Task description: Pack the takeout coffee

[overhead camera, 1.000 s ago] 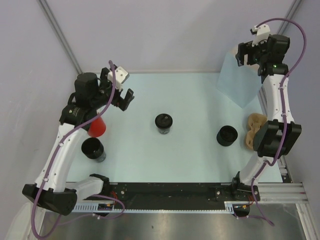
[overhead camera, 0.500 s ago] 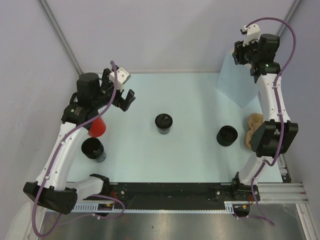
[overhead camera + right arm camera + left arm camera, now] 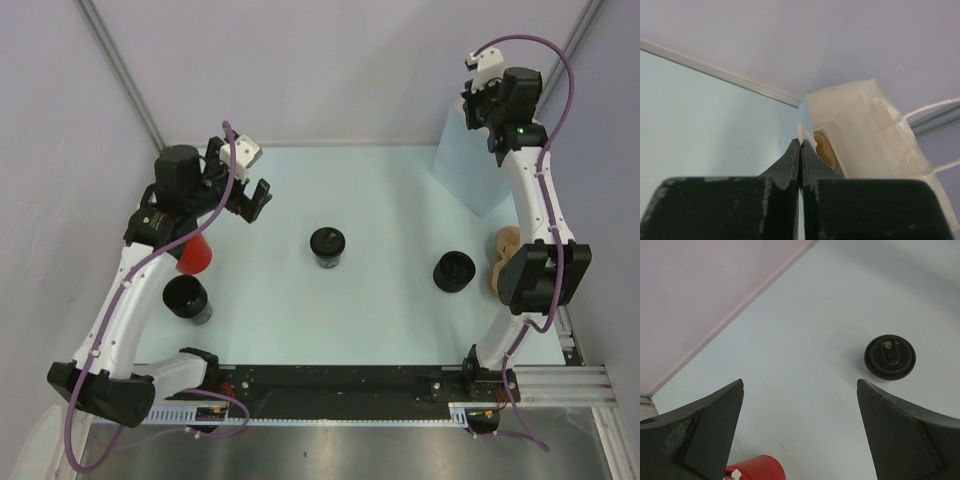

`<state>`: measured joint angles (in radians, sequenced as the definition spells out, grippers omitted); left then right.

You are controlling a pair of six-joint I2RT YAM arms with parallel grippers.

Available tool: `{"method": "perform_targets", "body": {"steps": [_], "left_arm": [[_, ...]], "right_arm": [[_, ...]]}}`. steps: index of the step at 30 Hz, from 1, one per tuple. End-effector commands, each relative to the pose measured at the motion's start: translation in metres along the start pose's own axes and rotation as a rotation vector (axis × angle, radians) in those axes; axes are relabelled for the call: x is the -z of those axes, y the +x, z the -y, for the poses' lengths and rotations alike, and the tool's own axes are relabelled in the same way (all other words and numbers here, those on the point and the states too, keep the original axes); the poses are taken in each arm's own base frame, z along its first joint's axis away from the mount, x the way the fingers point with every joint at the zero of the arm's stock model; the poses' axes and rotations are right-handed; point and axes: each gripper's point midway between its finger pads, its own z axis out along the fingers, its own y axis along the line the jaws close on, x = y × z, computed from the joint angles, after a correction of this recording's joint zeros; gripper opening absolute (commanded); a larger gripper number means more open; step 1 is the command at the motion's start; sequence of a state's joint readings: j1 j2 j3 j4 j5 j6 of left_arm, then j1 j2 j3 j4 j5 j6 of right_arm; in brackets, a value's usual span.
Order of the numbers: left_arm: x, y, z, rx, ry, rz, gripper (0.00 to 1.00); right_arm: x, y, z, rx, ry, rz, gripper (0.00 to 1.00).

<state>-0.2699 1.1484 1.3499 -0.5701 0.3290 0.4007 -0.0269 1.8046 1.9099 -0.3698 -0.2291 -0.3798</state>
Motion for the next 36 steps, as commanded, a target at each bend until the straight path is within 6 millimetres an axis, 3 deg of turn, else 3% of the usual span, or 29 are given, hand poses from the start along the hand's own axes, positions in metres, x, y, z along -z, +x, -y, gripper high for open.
{"method": "perform_targets", "body": {"steps": [1,14,18,26,36], "left_arm": [[-0.001,-0.007,0.002,0.001,0.017,0.030,0.99],[0.000,-0.006,0.003,-0.001,0.017,0.034,0.99],[-0.001,-0.005,0.004,0.001,0.020,0.031,1.00],[-0.002,-0.005,0.003,0.001,0.015,0.029,0.99],[-0.002,-0.004,0.001,0.002,0.008,0.026,1.00]], "right_arm": [[0.010,-0.039,-0.011,0.054,0.012,0.081,0.00],[-0.019,-0.060,-0.063,0.078,-0.050,0.088,0.00],[-0.021,-0.076,-0.096,0.092,-0.108,0.115,0.00],[-0.025,-0.085,-0.167,0.143,-0.244,0.116,0.00],[-0.002,-0.097,-0.248,0.177,-0.441,0.135,0.00]]}}
